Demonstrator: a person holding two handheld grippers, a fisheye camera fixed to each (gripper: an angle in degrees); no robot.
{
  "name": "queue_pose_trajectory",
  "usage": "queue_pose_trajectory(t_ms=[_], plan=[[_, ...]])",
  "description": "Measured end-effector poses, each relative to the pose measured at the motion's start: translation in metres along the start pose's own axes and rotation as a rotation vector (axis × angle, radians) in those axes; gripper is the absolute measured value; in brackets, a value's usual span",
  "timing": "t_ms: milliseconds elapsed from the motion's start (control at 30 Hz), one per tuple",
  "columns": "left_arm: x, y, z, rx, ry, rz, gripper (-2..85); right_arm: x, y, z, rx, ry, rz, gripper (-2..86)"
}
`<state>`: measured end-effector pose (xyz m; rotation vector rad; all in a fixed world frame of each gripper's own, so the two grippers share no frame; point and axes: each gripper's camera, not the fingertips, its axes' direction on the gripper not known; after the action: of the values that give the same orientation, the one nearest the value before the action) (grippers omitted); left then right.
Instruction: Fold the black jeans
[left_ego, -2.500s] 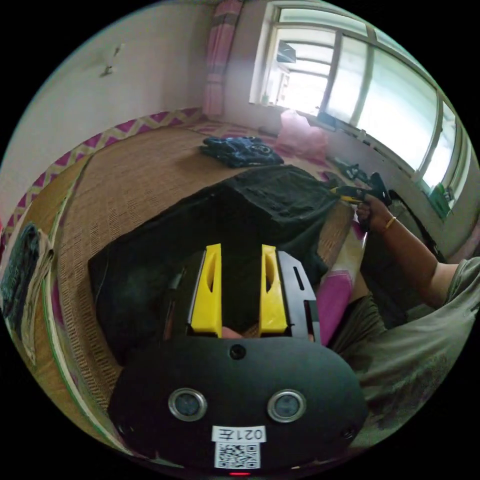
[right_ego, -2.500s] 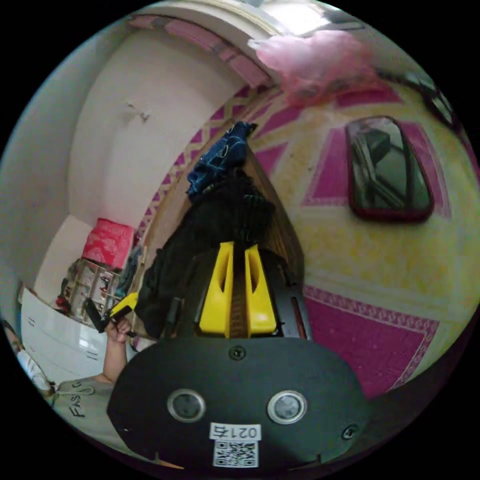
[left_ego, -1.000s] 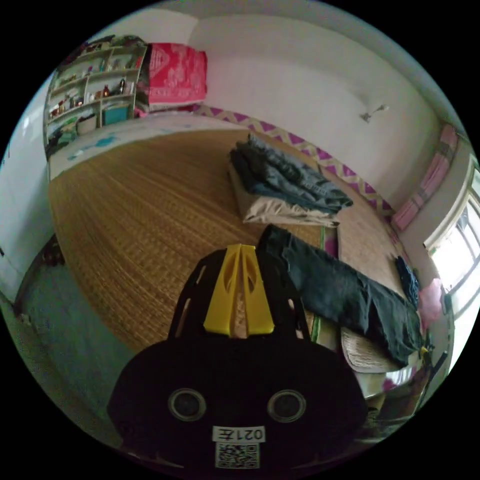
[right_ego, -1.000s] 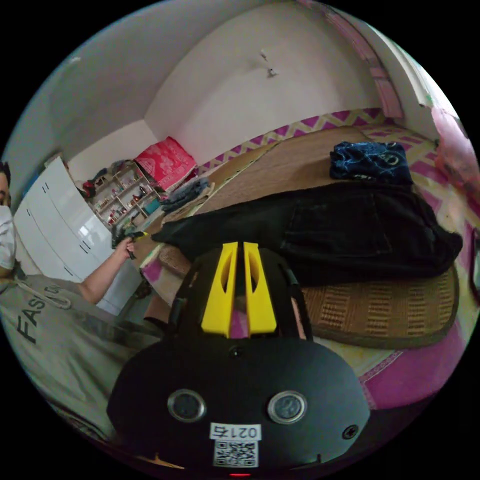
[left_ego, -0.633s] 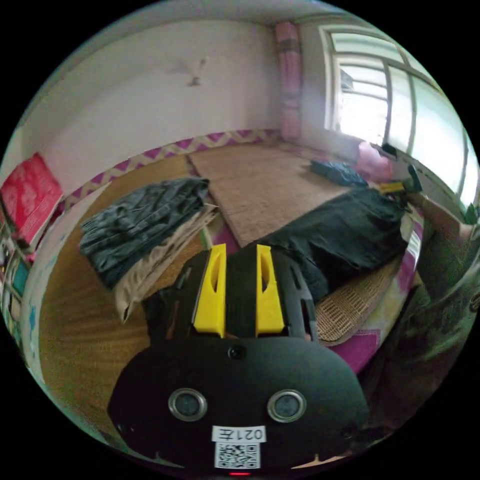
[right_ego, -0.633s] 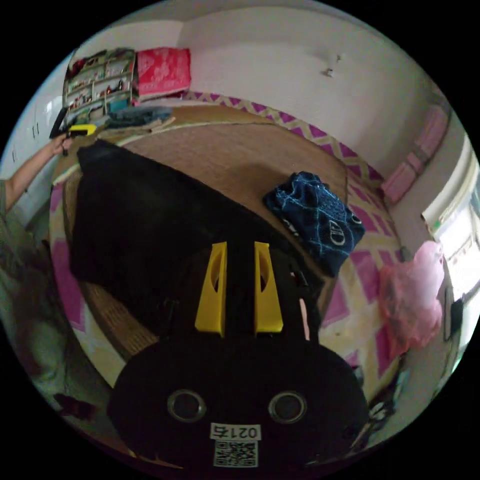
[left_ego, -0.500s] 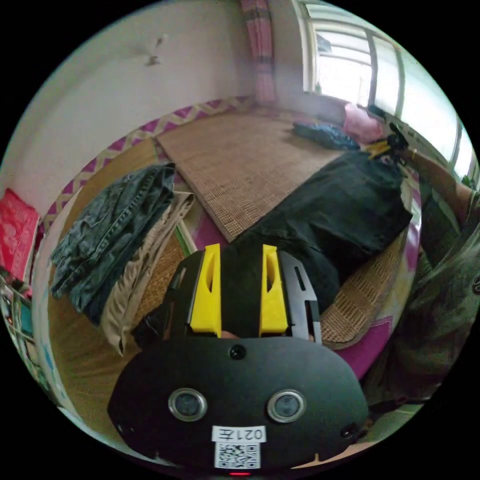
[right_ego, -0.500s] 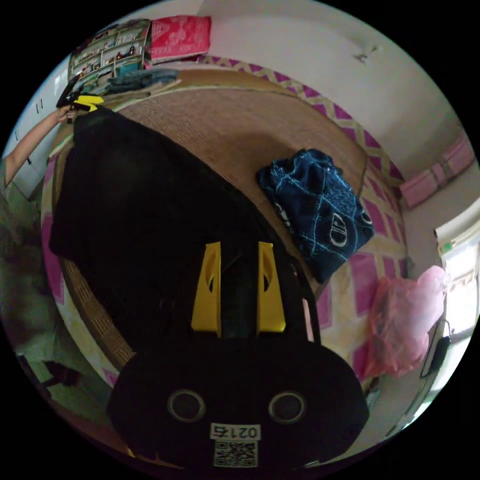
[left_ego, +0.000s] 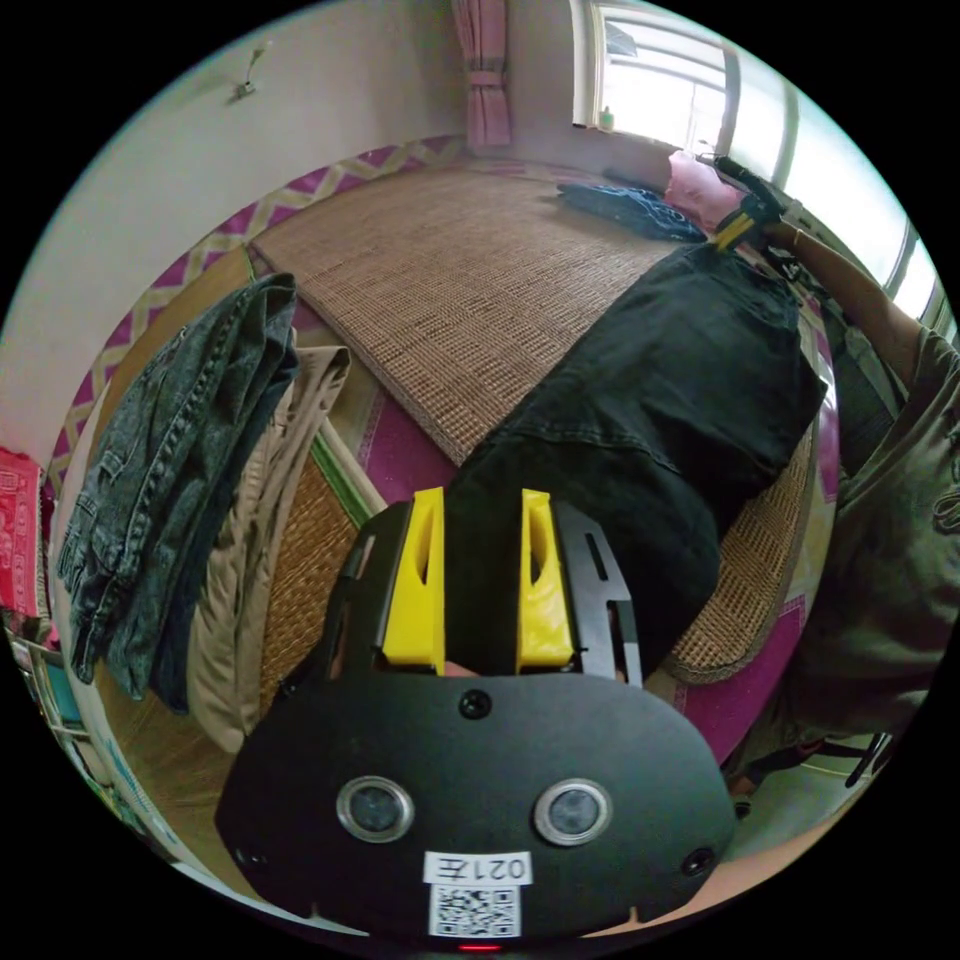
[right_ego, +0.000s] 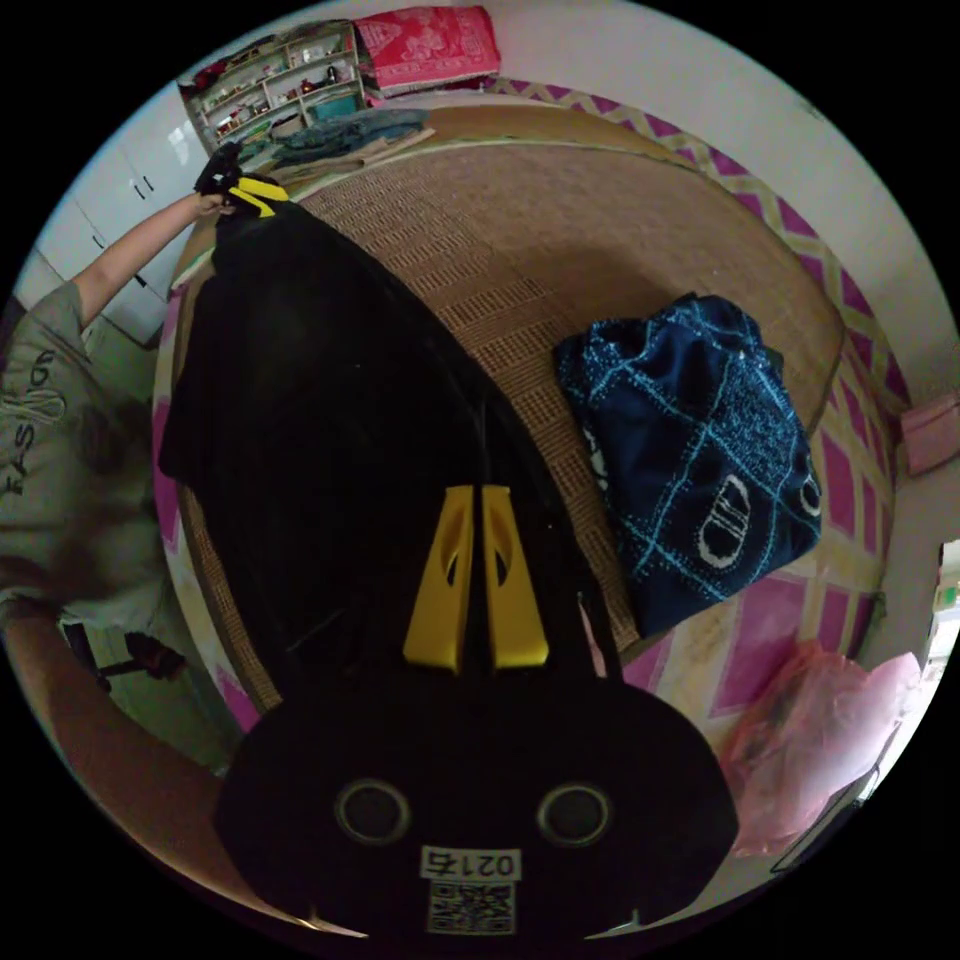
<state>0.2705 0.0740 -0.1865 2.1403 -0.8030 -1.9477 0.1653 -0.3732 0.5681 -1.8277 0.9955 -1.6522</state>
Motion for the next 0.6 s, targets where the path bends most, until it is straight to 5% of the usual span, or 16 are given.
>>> queue_pose_trajectory(t_ms=[233,333,600], plan=[[-0.004,0.011,0.008,-0.046,0.027,0.026,9.4,0.005,0.033,-0.034,0.178,-0.029,0.043,-0.9],[0.001,0.019,0.002,-0.041,0.073,0.082,1.2,0.004,0.042,-0.032,0.177,-0.024,0.058,-0.9],[0.044,0.075,-0.069,0.188,-0.095,0.184,-0.8,-0.009,0.075,-0.05,0.28,-0.018,0.085,-0.8]])
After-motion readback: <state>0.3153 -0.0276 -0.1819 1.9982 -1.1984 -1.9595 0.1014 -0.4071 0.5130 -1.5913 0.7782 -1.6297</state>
